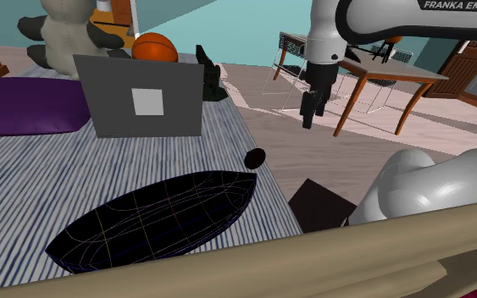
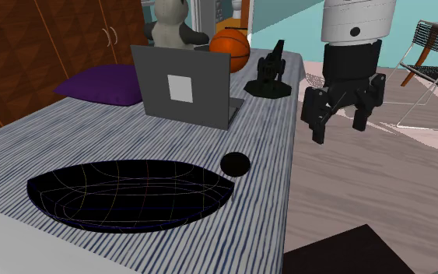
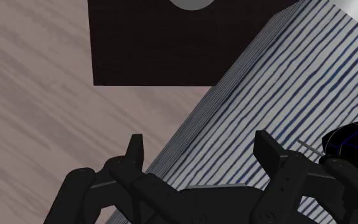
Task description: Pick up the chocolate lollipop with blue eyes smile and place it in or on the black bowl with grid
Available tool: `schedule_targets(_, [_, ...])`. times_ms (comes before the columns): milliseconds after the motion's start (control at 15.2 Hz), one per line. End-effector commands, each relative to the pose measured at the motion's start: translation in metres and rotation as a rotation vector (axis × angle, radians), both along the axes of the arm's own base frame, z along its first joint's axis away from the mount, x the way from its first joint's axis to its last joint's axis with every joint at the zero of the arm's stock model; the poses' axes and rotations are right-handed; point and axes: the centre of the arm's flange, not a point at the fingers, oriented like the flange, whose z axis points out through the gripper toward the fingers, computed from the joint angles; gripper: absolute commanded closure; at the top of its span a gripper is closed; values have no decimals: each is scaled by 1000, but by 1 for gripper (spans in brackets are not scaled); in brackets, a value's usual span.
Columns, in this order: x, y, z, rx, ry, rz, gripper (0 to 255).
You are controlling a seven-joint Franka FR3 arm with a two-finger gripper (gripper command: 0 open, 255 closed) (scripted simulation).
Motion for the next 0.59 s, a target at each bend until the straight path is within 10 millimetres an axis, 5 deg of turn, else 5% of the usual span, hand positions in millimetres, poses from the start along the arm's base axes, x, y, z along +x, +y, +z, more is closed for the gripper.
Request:
schedule_targets(0, [0,0,0,0,0,0,0])
schedule_targets(528, [10,104,-19,-29,-116,-7,0])
